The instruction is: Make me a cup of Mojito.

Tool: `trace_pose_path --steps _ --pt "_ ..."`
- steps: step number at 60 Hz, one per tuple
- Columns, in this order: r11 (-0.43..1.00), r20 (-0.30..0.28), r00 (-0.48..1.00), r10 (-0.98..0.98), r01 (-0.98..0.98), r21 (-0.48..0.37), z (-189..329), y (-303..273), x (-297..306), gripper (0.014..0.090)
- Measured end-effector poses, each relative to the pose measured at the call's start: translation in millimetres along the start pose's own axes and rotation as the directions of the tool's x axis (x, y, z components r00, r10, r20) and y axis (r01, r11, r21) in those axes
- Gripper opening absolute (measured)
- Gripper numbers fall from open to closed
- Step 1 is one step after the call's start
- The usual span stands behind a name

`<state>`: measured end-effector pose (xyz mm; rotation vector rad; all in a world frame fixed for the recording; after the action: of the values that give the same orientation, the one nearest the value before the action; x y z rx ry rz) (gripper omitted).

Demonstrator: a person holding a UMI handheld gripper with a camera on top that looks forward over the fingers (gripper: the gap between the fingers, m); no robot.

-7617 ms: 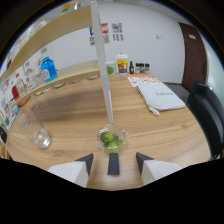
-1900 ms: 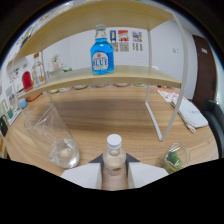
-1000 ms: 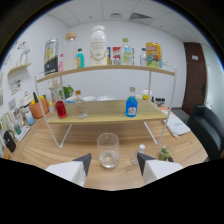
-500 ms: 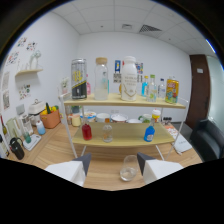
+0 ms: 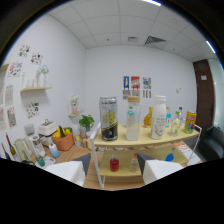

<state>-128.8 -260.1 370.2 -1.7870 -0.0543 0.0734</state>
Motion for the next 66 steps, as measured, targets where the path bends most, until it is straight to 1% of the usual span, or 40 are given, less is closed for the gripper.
trace_pose_path --steps 9,19,27,32,36,40,43,46,47,66 --pt "0.999 0.016 1.000 0.005 -0.006 0.034 34.6 -25.4 -9.7 0.0862" --pt "0.998 0.038 0.999 0.031 -0.033 0.049 84.3 -46.4 -15.4 0.0859" --pt "0.997 0.037 0.998 0.040 -0.043 0.061 117.1 -61.0 -14.1 0.0856" --pt "0.997 0.043 0.998 0.043 -0.046 0.064 133.3 -65.9 -14.8 0.0840" --pt "0.997 0.030 0.999 0.045 -0.047 0.054 144.9 -65.6 -12.8 0.0799" --pt "0.997 0.025 0.999 0.047 -0.049 0.055 153.8 -66.5 -12.8 0.0728" --pt "0.998 0.016 0.999 0.043 -0.044 0.053 156.4 -66.9 -12.8 0.0660" --pt "0.998 0.003 0.999 0.035 -0.035 0.053 159.1 -66.7 -12.3 0.0557" --pt "0.998 -0.006 0.999 0.032 -0.032 0.052 159.4 -66.8 -11.8 0.0543" --pt "0.999 -0.063 0.998 0.014 -0.011 0.052 156.1 -67.4 -9.5 0.0516"
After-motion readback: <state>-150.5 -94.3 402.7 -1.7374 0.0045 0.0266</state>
